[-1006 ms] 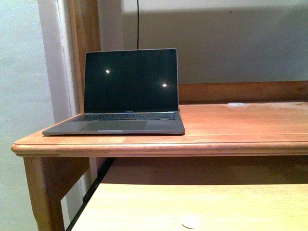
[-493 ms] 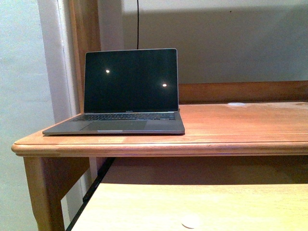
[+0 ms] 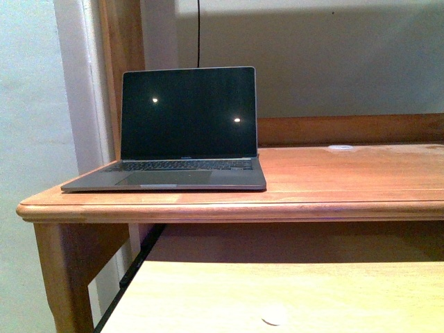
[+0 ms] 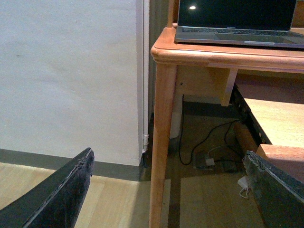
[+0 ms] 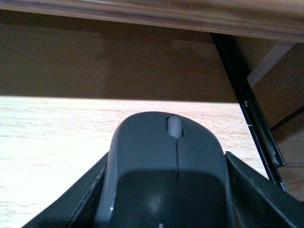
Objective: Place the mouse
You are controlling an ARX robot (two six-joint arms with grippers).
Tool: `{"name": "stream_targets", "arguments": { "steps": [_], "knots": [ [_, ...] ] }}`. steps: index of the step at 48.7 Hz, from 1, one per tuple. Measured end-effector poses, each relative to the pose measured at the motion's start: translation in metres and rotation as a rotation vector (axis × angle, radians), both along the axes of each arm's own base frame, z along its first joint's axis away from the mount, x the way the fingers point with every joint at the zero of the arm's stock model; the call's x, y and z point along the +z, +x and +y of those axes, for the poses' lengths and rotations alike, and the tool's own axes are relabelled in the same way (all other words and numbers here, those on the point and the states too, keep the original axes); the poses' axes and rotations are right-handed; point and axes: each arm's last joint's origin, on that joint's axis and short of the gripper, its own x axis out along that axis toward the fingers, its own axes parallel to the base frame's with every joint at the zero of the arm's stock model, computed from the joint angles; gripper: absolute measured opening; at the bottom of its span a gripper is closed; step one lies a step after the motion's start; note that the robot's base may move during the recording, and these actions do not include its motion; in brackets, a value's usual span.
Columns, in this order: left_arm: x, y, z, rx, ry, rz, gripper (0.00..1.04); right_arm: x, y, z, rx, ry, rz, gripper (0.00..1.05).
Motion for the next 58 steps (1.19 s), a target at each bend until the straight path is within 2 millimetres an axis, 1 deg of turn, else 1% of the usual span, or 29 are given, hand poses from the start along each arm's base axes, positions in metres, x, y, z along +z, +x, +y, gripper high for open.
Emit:
{"name": "stream_targets", "arguments": {
  "steps": [1, 2, 7, 10, 15, 17, 20, 24, 27, 28, 32, 35, 39, 42, 54, 58],
  "knots": [
    [0.000, 0.000, 0.000, 0.000, 0.000, 0.000, 0.97, 0.000, 0.000, 0.000, 0.002, 0.003, 0.002, 0.65],
    [0.000, 0.000, 0.000, 0.000, 0.000, 0.000, 0.97, 0.000, 0.000, -0.001, 0.002, 0.004, 0.003, 0.63],
    [0.000, 0.000, 0.000, 0.000, 0.000, 0.000, 0.97, 0.003, -0.001, -0.003, 0.004, 0.014, 0.007, 0.61],
    [0.000, 0.000, 0.000, 0.000, 0.000, 0.000, 0.97, 0.008, -0.005, -0.006, -0.003, 0.032, 0.009, 0.59],
    [0.000, 0.000, 0.000, 0.000, 0.000, 0.000, 0.97, 0.028, -0.018, -0.012, -0.021, 0.072, -0.010, 0.59],
    [0.000, 0.000, 0.000, 0.000, 0.000, 0.000, 0.97, 0.040, -0.025, -0.014, -0.030, 0.090, -0.027, 0.59],
    [0.000, 0.000, 0.000, 0.000, 0.000, 0.000, 0.97, 0.056, -0.032, -0.014, -0.035, 0.107, -0.056, 0.59],
    [0.000, 0.000, 0.000, 0.000, 0.000, 0.000, 0.97, 0.080, -0.033, -0.009, -0.035, 0.127, -0.109, 0.59],
    [0.000, 0.000, 0.000, 0.000, 0.000, 0.000, 0.97, 0.091, -0.032, -0.004, -0.026, 0.132, -0.138, 0.59],
    [0.000, 0.000, 0.000, 0.000, 0.000, 0.000, 0.97, 0.096, -0.030, 0.000, -0.023, 0.134, -0.153, 0.59],
    [0.000, 0.000, 0.000, 0.000, 0.000, 0.000, 0.97, 0.105, -0.022, 0.012, -0.007, 0.142, -0.164, 0.59],
    [0.000, 0.000, 0.000, 0.000, 0.000, 0.000, 0.97, 0.110, -0.011, 0.027, 0.007, 0.146, -0.162, 0.59],
    [0.000, 0.000, 0.000, 0.000, 0.000, 0.000, 0.97, 0.113, 0.003, 0.043, 0.016, 0.138, -0.153, 0.59],
    [0.000, 0.000, 0.000, 0.000, 0.000, 0.000, 0.97, 0.115, 0.019, 0.062, 0.016, 0.126, -0.149, 0.59],
    [0.000, 0.000, 0.000, 0.000, 0.000, 0.000, 0.97, 0.123, 0.051, 0.111, 0.028, 0.100, -0.161, 0.59],
    [0.000, 0.000, 0.000, 0.000, 0.000, 0.000, 0.97, 0.123, 0.063, 0.131, 0.033, 0.087, -0.152, 0.59]
  ]
}}
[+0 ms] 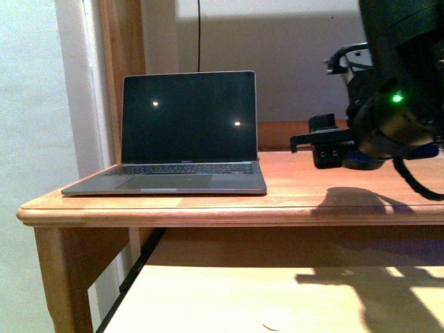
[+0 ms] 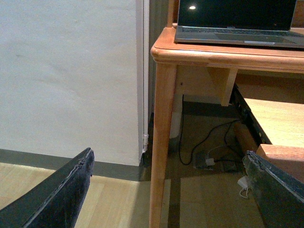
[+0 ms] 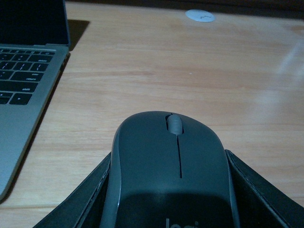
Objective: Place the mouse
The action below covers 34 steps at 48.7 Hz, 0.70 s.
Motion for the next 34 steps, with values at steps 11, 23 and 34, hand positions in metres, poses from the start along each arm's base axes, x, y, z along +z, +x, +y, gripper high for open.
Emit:
{"name": "stream_targets", "arguments": {
  "steps": [11, 23, 34],
  "knots": [
    [0.000, 0.000, 0.000, 0.000, 0.000, 0.000, 0.97, -0.009, 0.025, 0.033, -0.029, -0.030, 0.005, 0.59],
    [0.000, 0.000, 0.000, 0.000, 0.000, 0.000, 0.97, -0.027, 0.056, 0.042, -0.078, -0.081, 0.014, 0.59],
    [0.000, 0.000, 0.000, 0.000, 0.000, 0.000, 0.97, -0.035, 0.070, 0.036, -0.087, -0.107, 0.032, 0.64]
  ]
}}
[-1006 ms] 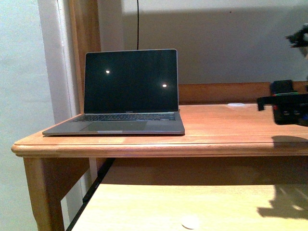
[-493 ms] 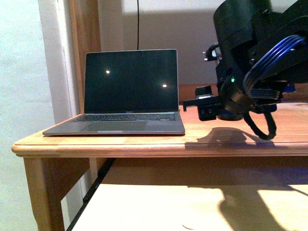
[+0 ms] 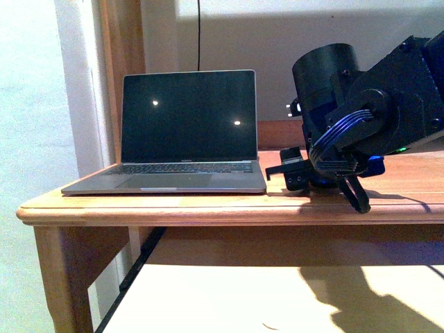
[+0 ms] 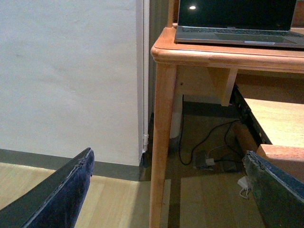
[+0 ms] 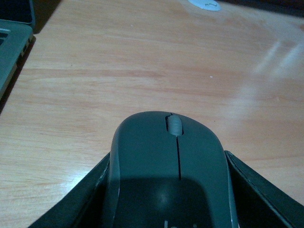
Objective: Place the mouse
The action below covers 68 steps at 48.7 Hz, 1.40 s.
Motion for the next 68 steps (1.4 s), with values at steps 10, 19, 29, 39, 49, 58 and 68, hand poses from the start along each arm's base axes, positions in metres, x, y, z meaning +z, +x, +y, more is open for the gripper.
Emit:
{"name": "stream_targets", "arguments": {
  "steps": [10, 19, 29, 39, 49, 58, 68],
  "knots": [
    [0.000, 0.000, 0.000, 0.000, 0.000, 0.000, 0.97, 0.002, 0.003, -0.002, 0.038, 0.042, -0.041, 0.99],
    [0.000, 0.000, 0.000, 0.000, 0.000, 0.000, 0.97, 0.011, -0.005, -0.024, 0.111, 0.107, -0.075, 0.97],
    [0.000, 0.000, 0.000, 0.000, 0.000, 0.000, 0.97, 0.043, -0.054, -0.104, 0.290, 0.236, -0.176, 0.97],
    [0.000, 0.000, 0.000, 0.000, 0.000, 0.000, 0.97, 0.023, -0.100, -0.180, 0.405, 0.287, -0.154, 0.97],
    [0.000, 0.000, 0.000, 0.000, 0.000, 0.000, 0.97, -0.018, -0.141, -0.234, 0.481, 0.310, -0.070, 0.97],
    [0.000, 0.000, 0.000, 0.000, 0.000, 0.000, 0.97, -0.054, -0.182, -0.280, 0.547, 0.335, -0.018, 0.97],
    [0.000, 0.000, 0.000, 0.000, 0.000, 0.000, 0.97, -0.074, -0.213, -0.297, 0.660, 0.341, 0.015, 0.97]
  ]
}}
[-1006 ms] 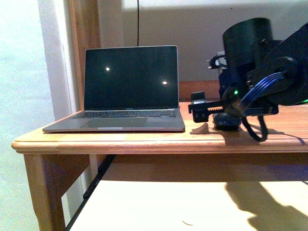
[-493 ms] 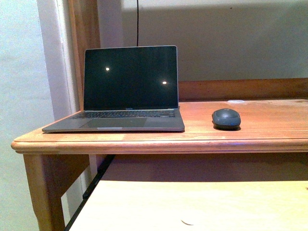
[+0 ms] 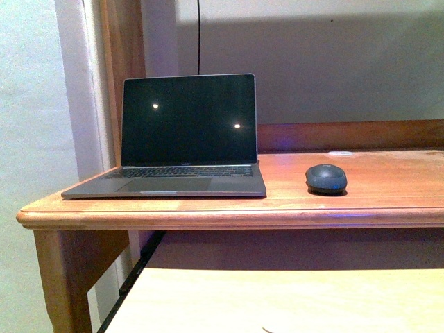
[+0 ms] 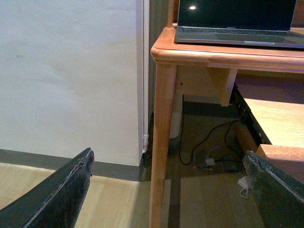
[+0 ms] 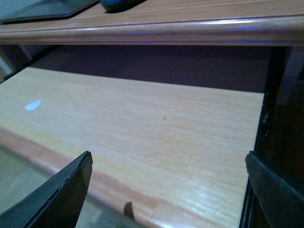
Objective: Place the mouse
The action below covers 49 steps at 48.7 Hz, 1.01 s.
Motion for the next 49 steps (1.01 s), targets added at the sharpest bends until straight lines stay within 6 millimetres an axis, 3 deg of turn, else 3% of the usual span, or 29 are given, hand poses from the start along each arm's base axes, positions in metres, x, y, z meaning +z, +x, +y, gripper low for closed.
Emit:
{"name": "stream_targets", "arguments": {
  "steps": [7, 18, 28, 49],
  "knots": [
    [0.000, 0.000, 0.000, 0.000, 0.000, 0.000, 0.97, -0.006, -0.019, -0.011, 0.086, 0.040, 0.006, 0.97],
    [0.000, 0.000, 0.000, 0.000, 0.000, 0.000, 0.97, -0.014, -0.031, -0.022, 0.121, 0.072, 0.068, 0.97],
    [0.000, 0.000, 0.000, 0.000, 0.000, 0.000, 0.97, -0.032, -0.038, -0.015, 0.174, 0.007, 0.088, 0.97],
    [0.000, 0.000, 0.000, 0.000, 0.000, 0.000, 0.97, -0.049, -0.027, 0.014, 0.245, -0.144, -0.019, 0.97]
  ]
}}
